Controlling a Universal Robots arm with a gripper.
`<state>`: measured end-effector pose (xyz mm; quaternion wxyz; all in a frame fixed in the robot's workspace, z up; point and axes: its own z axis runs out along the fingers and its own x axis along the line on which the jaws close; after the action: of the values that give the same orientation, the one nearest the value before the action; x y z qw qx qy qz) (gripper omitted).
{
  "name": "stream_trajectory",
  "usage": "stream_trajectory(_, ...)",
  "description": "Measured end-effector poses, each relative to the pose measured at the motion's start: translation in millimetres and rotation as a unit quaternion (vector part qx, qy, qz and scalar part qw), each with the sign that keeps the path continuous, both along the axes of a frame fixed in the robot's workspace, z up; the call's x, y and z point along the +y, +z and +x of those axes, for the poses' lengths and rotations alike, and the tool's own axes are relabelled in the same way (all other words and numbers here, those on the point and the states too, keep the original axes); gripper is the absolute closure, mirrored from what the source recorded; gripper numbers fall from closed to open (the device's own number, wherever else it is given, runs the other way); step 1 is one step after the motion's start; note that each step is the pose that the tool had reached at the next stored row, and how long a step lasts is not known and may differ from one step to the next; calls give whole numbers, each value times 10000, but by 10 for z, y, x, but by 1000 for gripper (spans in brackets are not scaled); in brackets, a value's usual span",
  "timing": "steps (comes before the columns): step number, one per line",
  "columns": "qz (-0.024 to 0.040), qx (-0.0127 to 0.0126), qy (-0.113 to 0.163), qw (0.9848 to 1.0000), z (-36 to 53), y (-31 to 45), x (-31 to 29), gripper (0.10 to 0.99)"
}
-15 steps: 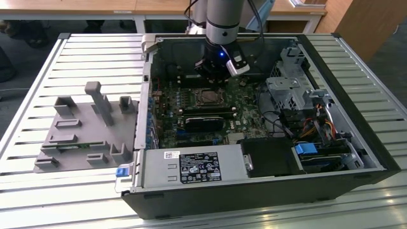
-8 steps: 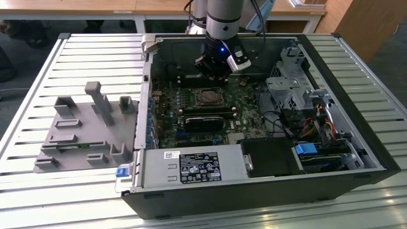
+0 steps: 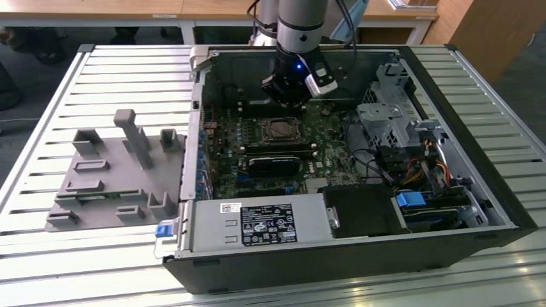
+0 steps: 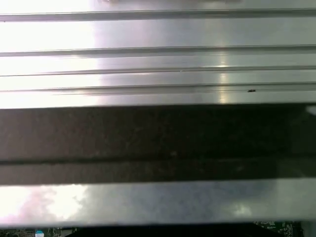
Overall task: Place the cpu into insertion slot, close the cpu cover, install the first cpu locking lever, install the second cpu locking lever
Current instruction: 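Install the first cpu locking lever, then install the second cpu locking lever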
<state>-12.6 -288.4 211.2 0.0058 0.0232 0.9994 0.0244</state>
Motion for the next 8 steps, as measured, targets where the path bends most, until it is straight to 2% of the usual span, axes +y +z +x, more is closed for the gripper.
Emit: stream_trajectory(8,0,0,0,10000,9,0,-20,980)
